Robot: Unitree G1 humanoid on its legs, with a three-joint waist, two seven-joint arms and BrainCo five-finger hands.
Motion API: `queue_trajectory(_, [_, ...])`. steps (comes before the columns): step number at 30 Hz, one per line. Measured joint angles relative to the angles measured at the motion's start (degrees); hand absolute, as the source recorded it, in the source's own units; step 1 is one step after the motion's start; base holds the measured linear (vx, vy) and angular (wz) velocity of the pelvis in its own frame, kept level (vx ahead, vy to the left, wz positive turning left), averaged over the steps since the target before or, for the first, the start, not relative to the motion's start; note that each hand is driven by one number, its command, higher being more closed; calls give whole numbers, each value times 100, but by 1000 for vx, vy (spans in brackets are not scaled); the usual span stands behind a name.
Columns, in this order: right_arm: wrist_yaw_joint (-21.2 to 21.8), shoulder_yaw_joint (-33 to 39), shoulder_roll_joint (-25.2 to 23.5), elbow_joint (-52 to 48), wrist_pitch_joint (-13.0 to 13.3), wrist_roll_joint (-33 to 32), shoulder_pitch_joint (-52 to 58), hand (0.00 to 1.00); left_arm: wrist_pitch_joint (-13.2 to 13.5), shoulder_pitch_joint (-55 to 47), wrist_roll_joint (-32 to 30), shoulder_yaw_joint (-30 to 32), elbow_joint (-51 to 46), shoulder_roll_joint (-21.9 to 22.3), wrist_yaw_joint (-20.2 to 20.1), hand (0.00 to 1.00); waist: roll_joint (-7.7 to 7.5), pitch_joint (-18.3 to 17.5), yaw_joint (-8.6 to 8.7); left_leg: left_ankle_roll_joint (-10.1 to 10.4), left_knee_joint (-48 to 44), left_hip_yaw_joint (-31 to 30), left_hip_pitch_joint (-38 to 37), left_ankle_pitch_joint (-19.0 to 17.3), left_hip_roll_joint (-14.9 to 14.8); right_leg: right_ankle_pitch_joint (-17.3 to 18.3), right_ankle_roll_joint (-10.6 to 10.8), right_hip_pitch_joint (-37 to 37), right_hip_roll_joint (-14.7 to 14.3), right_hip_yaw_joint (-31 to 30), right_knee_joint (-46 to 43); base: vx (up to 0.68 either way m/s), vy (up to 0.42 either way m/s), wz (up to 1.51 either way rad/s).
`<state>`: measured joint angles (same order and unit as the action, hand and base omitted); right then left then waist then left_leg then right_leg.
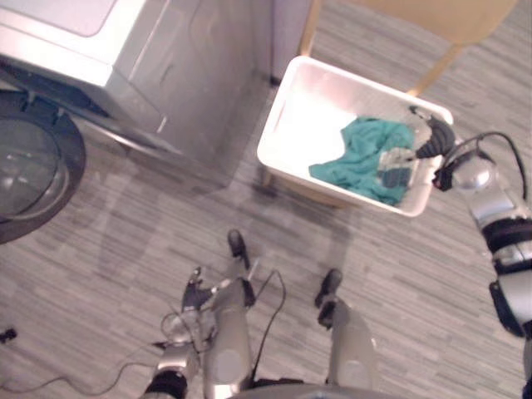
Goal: Pick up the laundry basket with both hands and put the clothes into the washing machine.
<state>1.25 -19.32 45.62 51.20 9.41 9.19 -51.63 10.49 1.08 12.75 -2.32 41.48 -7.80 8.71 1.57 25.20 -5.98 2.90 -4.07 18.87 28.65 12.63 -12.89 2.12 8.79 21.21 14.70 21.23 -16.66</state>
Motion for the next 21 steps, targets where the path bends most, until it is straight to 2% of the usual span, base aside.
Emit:
queue_trajectory(4, [-65, -3, -10, 383, -93, 14, -75, 0, 1, 22, 2, 1, -147, 91, 7, 0, 108, 65, -112, -76, -5, -52, 198, 58, 41, 80, -15, 250, 75, 21, -225, 36, -43, 5])
queue_trajectory(14, [-390, 60, -21, 438, -121, -95, -321, 0, 8, 17, 14, 4, -785, 374, 18, 0, 168, 116, -117, -87, -114, -117, 726, 69, 99, 291, -26, 869, 312, 75, -768, 23, -26, 7])
queue_trajectory(17, [-494, 97, -20, 362, -132, -198, -447, 0, 26, 15, 14, 11, -1317, 473, 19, 0, 166, 130, -111, -113, -400, -126, 1095, 45, 71, 383, -49, 1222, 415, 66, -1052, -2, -28, 5])
queue_trajectory(19, [-537, 84, -15, 296, -137, -200, -659, 0, 103, 2, 17, 17, -1767, 527, 23, 0, 168, 143, -120, -231, -970, -171, 1633, -143, -52, 507, -94, 1660, 491, 33, -1441, -36, -31, -3])
queue_trajectory(21, [-630, 55, 46, 97, -146, -202, -714, 0, 119, 3, 20, 17, -2090, 561, 22, 0, 171, 247, -103, -237, -1538, -247, 2057, -385, -127, 701, -107, 2001, 603, -36, -1897, -46, -44, 4])
